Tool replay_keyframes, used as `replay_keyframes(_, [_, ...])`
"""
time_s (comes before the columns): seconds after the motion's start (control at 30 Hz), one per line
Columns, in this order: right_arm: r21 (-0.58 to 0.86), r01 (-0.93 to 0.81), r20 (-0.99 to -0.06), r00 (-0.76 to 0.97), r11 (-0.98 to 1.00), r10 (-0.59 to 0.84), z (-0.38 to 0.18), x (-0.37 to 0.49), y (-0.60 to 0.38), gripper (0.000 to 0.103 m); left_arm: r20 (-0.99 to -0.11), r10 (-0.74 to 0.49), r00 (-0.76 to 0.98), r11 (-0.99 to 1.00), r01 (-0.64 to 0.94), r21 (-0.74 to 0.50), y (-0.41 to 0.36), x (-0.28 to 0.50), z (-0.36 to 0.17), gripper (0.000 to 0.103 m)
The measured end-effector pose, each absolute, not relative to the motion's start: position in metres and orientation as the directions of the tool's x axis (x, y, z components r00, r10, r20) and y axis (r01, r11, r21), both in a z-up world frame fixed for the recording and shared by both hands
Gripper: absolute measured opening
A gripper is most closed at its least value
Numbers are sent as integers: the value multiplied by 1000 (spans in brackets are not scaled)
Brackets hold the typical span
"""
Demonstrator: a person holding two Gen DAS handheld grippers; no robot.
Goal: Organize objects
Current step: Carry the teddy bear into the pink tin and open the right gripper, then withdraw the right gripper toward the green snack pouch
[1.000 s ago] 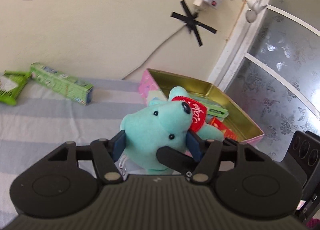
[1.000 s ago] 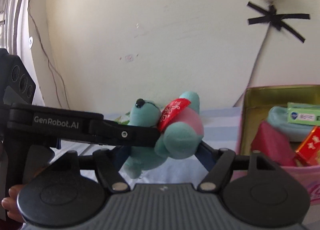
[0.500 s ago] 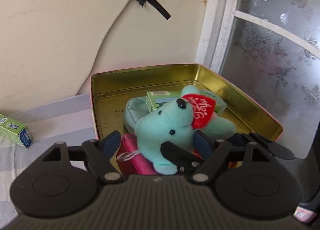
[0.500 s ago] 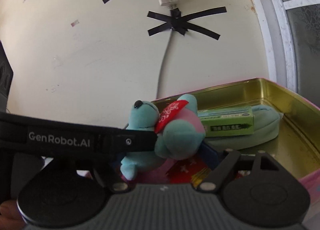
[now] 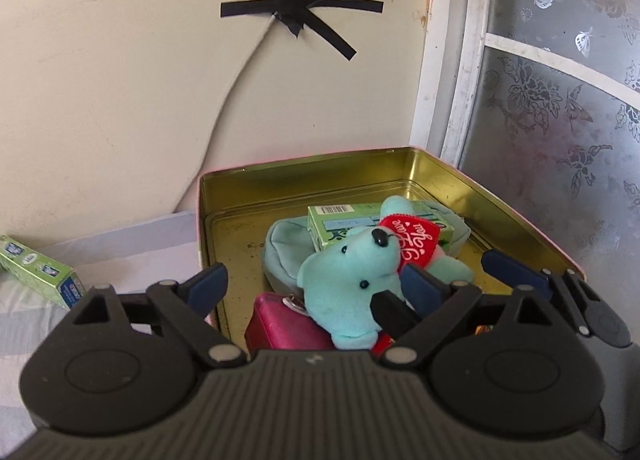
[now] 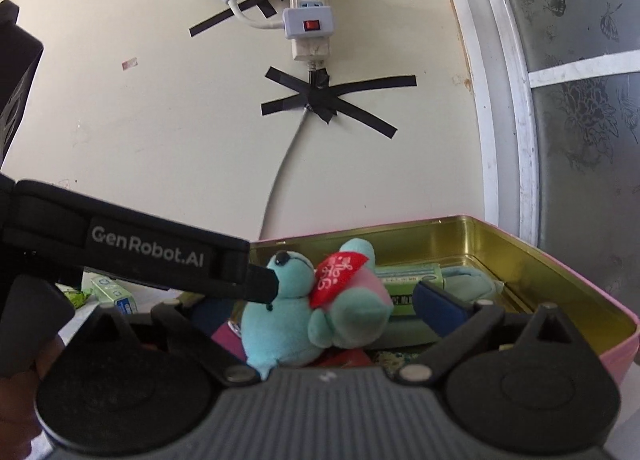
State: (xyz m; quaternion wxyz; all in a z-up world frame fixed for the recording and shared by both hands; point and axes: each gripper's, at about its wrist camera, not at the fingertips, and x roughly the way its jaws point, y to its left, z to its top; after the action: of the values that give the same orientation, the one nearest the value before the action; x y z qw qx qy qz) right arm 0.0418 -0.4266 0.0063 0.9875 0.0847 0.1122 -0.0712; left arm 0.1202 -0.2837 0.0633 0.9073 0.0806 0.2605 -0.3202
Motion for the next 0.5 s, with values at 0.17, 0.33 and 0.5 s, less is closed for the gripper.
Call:
replay_keyframes(0.17, [180,148,-224,969,972,-106,9,31,-424,101,-469,-491,734,816,576,47,-268,100,77,95])
replay_keyframes(0.33, [196,197,-227,962,961,-151,9,17,-427,101,-443,-438,782,851,520,77,-246,88,83,95])
replay_keyframes(0.5, [291,245,-228,957,925,-182,12,1,-439,101,-455,-407,793,867,491,81,-227,83,80,95])
